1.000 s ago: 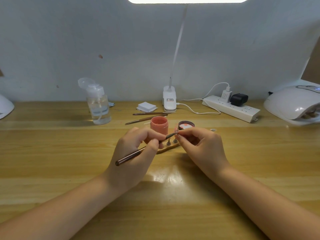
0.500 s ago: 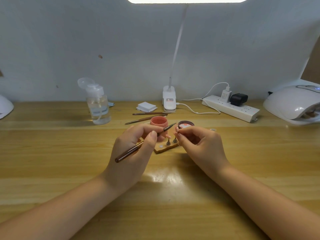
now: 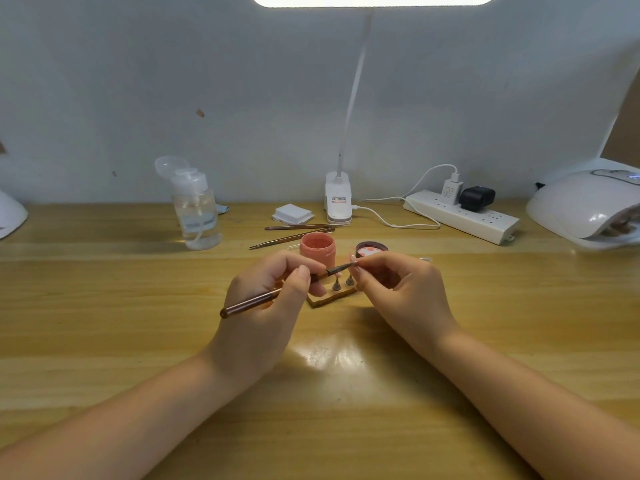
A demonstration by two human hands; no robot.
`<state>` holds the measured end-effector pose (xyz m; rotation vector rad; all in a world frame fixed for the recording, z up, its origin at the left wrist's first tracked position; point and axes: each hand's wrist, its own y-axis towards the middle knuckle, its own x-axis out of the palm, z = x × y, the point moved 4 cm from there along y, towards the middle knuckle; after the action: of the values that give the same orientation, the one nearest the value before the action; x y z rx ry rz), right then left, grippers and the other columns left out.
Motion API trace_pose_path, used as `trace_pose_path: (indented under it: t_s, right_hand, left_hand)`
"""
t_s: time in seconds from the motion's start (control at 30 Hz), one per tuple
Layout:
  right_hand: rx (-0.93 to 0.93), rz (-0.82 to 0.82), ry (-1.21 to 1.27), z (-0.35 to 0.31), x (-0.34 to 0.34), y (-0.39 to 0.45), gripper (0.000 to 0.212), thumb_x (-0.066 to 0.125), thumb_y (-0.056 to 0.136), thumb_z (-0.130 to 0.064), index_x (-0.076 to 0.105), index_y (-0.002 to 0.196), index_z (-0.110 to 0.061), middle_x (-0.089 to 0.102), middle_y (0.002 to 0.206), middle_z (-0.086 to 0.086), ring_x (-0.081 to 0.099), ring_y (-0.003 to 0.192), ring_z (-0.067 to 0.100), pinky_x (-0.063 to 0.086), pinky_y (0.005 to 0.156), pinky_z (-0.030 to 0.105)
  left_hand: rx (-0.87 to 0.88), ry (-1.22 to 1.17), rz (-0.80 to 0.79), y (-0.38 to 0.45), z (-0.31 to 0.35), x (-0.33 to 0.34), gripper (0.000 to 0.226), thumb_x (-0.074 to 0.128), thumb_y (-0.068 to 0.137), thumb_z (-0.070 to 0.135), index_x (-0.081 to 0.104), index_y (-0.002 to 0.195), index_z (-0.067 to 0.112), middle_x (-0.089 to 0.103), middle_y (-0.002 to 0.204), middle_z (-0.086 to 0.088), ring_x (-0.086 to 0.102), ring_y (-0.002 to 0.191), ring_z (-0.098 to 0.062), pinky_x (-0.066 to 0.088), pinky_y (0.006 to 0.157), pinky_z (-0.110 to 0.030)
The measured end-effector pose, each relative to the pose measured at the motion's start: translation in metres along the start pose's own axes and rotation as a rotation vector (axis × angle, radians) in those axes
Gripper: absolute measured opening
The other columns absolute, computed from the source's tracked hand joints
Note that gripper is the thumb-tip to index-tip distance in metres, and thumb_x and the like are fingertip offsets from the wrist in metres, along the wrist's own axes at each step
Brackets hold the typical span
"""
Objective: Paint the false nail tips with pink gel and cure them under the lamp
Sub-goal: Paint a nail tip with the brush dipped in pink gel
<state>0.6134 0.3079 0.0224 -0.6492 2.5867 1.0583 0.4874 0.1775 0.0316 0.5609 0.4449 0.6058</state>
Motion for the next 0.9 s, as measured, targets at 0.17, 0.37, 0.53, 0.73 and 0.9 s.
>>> trace_pose_path:
  t_s: [0.17, 0.37, 0.53, 0.73, 0.9]
  right_hand:
    - [0.002, 0.006, 0.001, 0.0003, 0.0, 0.0, 0.013, 0.072, 0.083, -0.008, 0.076, 0.095, -0.009, 0.073, 0.082, 0.0, 0.067, 0.075, 0.005, 0.053, 0.072, 0.017]
    - [0.005, 0.012, -0.02, 0.0007, 0.0, -0.0006, 0.013, 0.072, 0.083, -0.008, 0.075, 0.096, -0.01, 0.073, 0.082, 0.0, 0.066, 0.074, 0.005, 0.054, 0.071, 0.019]
    - [-0.002, 0.025, -0.03, -0.0002, -0.0005, -0.0006, 0.013, 0.073, 0.082, -0.008, 0.076, 0.094, -0.01, 0.073, 0.081, -0.001, 0.066, 0.075, 0.005, 0.053, 0.071, 0.02]
    - [0.015, 0.018, -0.033, 0.0013, 0.0001, -0.0006, 0.013, 0.072, 0.083, -0.008, 0.075, 0.095, -0.01, 0.073, 0.081, 0.001, 0.067, 0.074, 0.009, 0.055, 0.073, 0.03]
    - [0.014, 0.016, -0.04, 0.0016, 0.0004, -0.0002, 0.012, 0.072, 0.083, -0.009, 0.075, 0.095, -0.011, 0.073, 0.082, -0.001, 0.066, 0.075, 0.006, 0.054, 0.074, 0.028]
  left_hand:
    - [-0.018, -0.042, 0.037, 0.0015, 0.0009, -0.0026, 0.02, 0.05, 0.092, 0.021, 0.068, 0.095, 0.012, 0.073, 0.085, 0.006, 0.069, 0.085, -0.008, 0.049, 0.075, -0.014]
    - [-0.021, 0.061, -0.027, -0.0008, 0.0016, -0.0019, 0.027, 0.05, 0.083, 0.034, 0.071, 0.09, 0.018, 0.072, 0.08, 0.006, 0.067, 0.087, -0.016, 0.05, 0.077, -0.028]
    - [-0.024, 0.056, -0.012, -0.0003, 0.0022, -0.001, 0.021, 0.052, 0.09, 0.027, 0.07, 0.098, 0.017, 0.073, 0.087, 0.005, 0.067, 0.094, -0.013, 0.051, 0.084, -0.025]
    - [-0.044, -0.047, -0.043, -0.0019, 0.0013, -0.0006, 0.029, 0.05, 0.082, 0.034, 0.07, 0.089, 0.015, 0.072, 0.079, 0.001, 0.067, 0.082, -0.011, 0.048, 0.073, -0.015]
    - [-0.081, -0.045, -0.046, 0.0008, -0.0026, 0.0018, 0.023, 0.05, 0.092, 0.022, 0.069, 0.102, 0.014, 0.074, 0.091, 0.0, 0.068, 0.095, -0.014, 0.051, 0.083, -0.022]
